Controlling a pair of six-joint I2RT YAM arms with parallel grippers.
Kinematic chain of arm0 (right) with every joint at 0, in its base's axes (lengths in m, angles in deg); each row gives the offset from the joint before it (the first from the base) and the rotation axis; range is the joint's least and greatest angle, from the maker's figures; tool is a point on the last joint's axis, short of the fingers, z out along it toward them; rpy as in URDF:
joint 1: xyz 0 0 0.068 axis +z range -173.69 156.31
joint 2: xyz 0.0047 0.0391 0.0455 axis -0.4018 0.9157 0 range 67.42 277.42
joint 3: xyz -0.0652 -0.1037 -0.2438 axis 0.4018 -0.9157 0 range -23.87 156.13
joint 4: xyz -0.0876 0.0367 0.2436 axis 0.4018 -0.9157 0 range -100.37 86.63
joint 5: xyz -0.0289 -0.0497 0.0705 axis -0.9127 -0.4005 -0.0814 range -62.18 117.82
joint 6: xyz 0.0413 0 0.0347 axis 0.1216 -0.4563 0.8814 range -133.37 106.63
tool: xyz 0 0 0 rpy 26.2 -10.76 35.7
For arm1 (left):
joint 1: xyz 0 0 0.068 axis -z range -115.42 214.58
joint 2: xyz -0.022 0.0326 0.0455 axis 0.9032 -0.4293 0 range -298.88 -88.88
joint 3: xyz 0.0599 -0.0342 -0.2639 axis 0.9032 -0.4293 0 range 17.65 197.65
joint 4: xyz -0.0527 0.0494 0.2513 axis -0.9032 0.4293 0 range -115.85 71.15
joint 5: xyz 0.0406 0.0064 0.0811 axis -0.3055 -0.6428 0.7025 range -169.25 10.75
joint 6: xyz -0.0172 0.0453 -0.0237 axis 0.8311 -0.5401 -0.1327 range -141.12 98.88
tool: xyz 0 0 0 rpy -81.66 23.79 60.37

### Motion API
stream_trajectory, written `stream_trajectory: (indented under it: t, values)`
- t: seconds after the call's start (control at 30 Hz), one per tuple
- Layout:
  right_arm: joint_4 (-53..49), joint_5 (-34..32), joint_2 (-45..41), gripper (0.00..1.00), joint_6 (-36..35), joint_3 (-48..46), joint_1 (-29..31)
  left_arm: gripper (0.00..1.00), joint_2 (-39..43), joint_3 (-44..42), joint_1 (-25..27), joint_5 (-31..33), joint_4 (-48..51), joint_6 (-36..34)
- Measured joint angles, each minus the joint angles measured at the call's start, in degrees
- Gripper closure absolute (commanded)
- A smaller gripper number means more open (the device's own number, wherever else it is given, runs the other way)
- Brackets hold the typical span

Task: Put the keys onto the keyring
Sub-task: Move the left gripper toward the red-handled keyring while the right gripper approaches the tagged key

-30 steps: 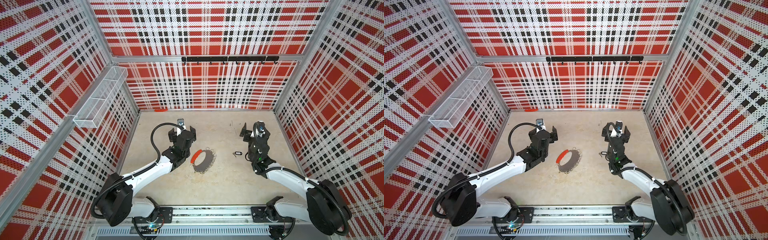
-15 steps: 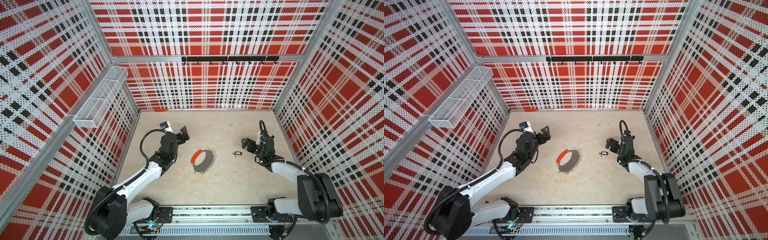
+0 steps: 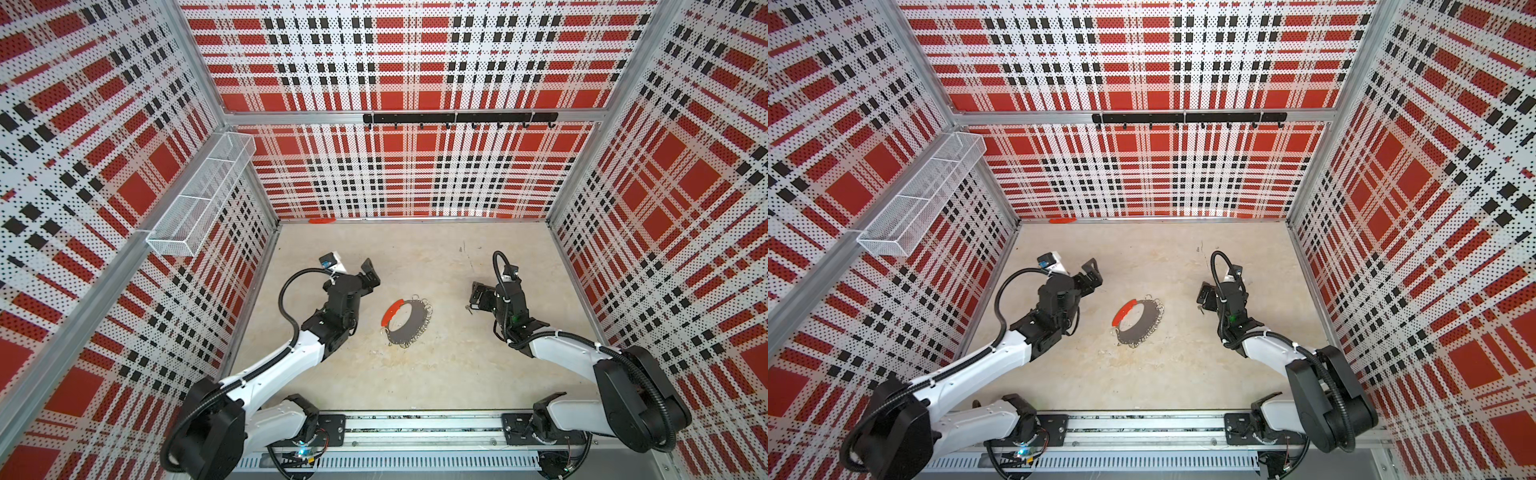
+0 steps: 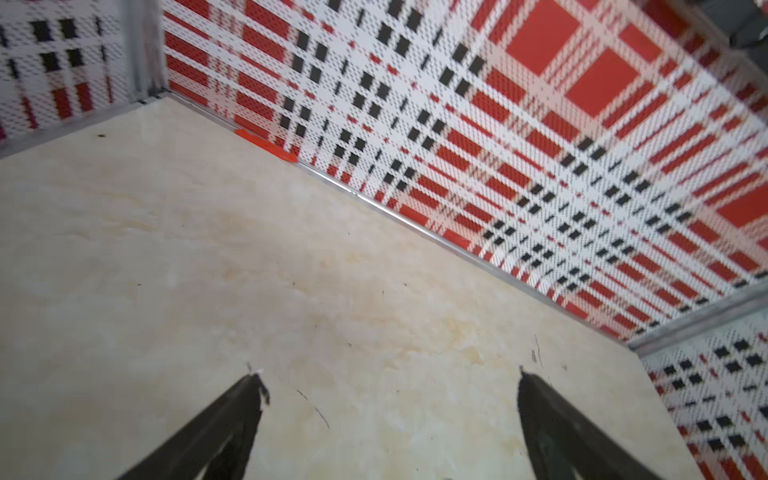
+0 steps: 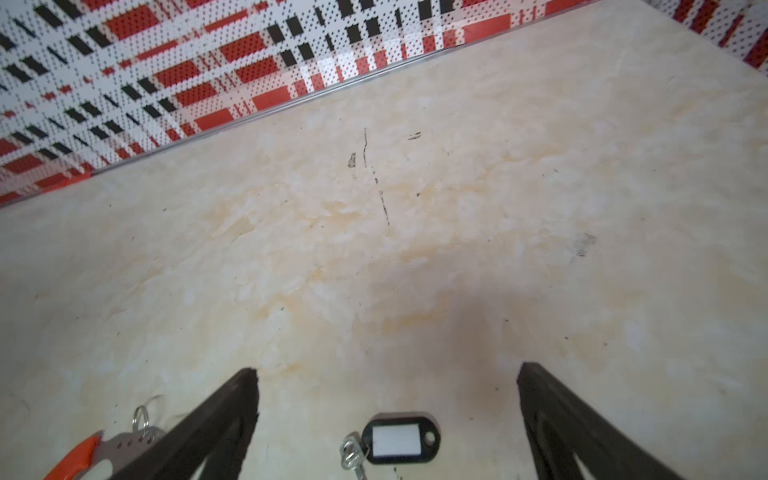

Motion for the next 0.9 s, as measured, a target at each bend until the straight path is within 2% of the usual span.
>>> stream_trajectory:
  t: [0.1, 0.23, 0.3, 0.43, 0.67, 0.9]
  values:
    - [1.1, 1.2, -1.6, 0.00, 2.3, -0.7, -2.1, 0.00, 0.9, -0.5, 2.8, 0.0, -0.4, -0.3]
    - [4.0, 3.5, -4.2, 0.00, 4.3, -5.1, -4.8, 0.03, -2.8, 0.8, 7.2, 0.5, -0.2, 0.5]
    - [5.1, 4.0, -5.2, 0.00, 4.5, -7.0, -5.2, 0.00, -5.9, 1.6, 9.5, 1.0, 0.5, 3.0]
    - [7.1, 4.8, -5.4, 0.03, 4.2, -7.9, -5.2, 0.00, -14.4, 5.0, 13.1, 2.8, 2.6, 8.7]
    - [8.7, 5.4, -5.1, 0.08, 3.9, -7.6, -5.1, 0.16, -30.3, 20.0, 17.0, 4.0, 11.4, 14.3]
    - [9.2, 5.4, -3.1, 0.10, 4.0, -7.3, -4.6, 0.30, -36.6, 28.9, 19.4, 4.5, 18.6, 16.8]
